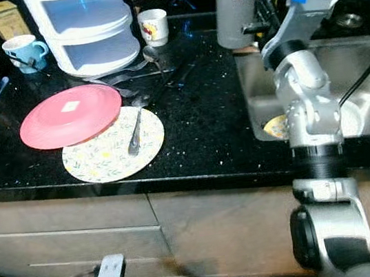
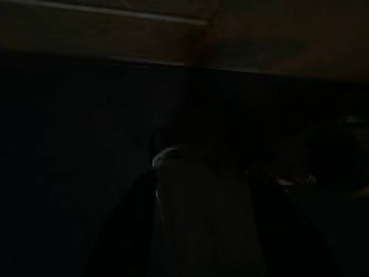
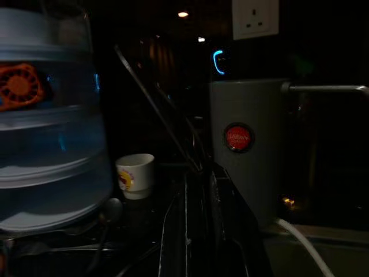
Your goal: Kitchen organization
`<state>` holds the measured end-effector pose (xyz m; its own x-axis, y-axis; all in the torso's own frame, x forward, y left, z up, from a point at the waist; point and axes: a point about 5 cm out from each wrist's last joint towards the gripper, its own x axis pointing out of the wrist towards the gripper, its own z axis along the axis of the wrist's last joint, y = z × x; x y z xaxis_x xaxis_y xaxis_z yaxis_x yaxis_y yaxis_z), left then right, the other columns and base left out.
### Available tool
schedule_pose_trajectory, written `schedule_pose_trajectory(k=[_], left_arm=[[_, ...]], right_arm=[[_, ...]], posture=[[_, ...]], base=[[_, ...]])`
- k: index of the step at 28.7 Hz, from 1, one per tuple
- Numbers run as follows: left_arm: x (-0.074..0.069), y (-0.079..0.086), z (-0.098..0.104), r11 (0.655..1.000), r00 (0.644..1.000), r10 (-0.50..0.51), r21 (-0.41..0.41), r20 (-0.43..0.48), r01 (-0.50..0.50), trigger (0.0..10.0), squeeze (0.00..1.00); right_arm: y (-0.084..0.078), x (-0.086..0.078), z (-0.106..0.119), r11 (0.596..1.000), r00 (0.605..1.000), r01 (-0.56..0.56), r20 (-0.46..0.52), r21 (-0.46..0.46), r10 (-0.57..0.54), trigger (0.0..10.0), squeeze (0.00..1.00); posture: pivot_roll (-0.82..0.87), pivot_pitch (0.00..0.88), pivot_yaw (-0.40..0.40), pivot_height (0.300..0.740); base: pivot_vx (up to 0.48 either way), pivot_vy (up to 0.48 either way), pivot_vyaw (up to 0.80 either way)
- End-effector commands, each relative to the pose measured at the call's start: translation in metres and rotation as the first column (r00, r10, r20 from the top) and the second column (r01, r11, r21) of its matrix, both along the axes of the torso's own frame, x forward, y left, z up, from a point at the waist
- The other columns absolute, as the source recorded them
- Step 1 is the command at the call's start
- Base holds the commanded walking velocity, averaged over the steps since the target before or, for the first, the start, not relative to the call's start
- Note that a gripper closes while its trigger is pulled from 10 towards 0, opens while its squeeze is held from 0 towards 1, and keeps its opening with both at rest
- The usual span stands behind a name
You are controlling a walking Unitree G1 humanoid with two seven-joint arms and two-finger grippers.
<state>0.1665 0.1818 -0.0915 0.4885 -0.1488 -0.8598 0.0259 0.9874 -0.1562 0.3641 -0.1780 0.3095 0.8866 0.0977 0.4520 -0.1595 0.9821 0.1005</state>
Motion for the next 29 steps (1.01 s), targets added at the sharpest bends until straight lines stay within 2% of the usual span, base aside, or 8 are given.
schedule_pose_trajectory(k=[1,13,29], left_arm=[[-0.002,-0.002,-0.001,1.000,1.000,0.005,-0.010,-0.012,-0.005,10.0,0.00],[-0.003,-0.002,-0.002,1.000,1.000,0.012,-0.009,-0.021,-0.013,10.0,0.00],[-0.008,-0.004,-0.004,1.000,0.999,0.019,0.000,-0.045,-0.019,10.0,0.00]], right_arm=[[-0.003,-0.001,-0.002,1.000,1.000,0.007,-0.010,0.001,-0.007,10.0,0.00],[0.001,0.000,-0.004,1.000,1.000,-0.009,-0.014,-0.012,0.009,10.0,0.00],[0.027,0.003,-0.013,0.988,0.998,-0.058,-0.043,-0.143,0.053,10.0,0.00]], posture=[[-0.02,0.038,-0.023,0.740],[-0.02,0.033,-0.026,0.740],[-0.01,0.020,-0.037,0.740]], base=[[0.000,-0.416,0.00],[0.000,-0.414,0.00],[0.000,0.000,0.00]])
